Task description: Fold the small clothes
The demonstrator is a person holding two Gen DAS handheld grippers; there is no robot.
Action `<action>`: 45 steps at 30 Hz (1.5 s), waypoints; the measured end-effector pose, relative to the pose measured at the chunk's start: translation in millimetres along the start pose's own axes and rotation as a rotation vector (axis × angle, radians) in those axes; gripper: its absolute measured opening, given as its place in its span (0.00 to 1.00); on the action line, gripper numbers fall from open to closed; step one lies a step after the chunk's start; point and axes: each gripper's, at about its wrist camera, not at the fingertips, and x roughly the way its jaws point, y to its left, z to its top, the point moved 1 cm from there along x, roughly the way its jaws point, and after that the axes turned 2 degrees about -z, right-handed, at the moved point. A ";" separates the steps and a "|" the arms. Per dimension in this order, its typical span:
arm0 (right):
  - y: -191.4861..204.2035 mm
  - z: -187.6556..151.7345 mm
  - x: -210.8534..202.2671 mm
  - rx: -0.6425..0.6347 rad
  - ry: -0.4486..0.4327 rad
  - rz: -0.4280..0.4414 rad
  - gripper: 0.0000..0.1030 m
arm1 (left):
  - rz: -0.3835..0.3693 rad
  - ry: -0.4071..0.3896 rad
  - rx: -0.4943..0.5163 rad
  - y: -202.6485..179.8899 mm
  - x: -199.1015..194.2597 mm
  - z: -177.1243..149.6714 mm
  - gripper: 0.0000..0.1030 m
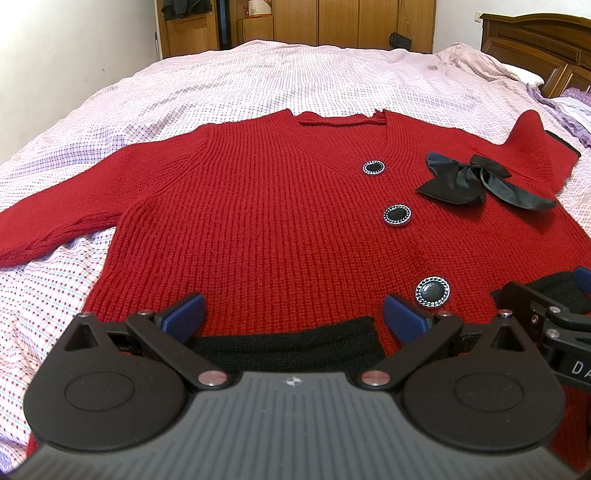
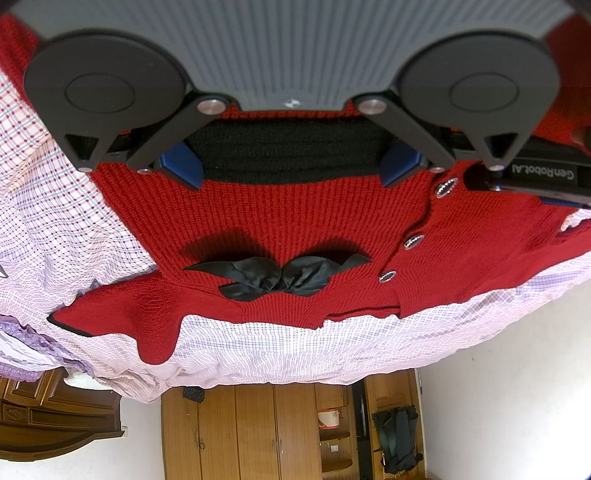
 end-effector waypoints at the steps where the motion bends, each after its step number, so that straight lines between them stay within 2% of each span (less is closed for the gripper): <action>1: 0.0 0.1 -0.2 0.000 0.000 0.000 1.00 | 0.000 0.000 0.000 -0.1 -0.1 0.0 1.00; 16: -2.2 2.8 0.3 0.018 0.010 0.011 1.00 | 0.006 0.015 -0.007 0.7 1.3 1.2 1.00; 22: -10.9 16.3 -5.4 0.050 0.044 0.047 1.00 | -0.002 0.031 -0.029 3.2 -3.3 9.5 1.00; 28: -23.8 39.8 -17.0 0.036 0.023 0.085 1.00 | 0.008 0.012 -0.013 1.5 -10.3 22.8 1.00; 32: -42.5 54.2 -18.5 0.032 0.010 0.099 1.00 | 0.010 0.003 -0.005 -1.9 -10.9 34.2 1.00; 37: -80.2 71.9 -10.7 0.055 -0.008 0.065 1.00 | -0.002 0.003 -0.002 -10.0 -4.5 48.3 1.00; 45: -160.9 101.3 32.6 0.174 0.002 -0.016 1.00 | 0.015 0.007 0.010 -31.7 16.6 64.6 1.00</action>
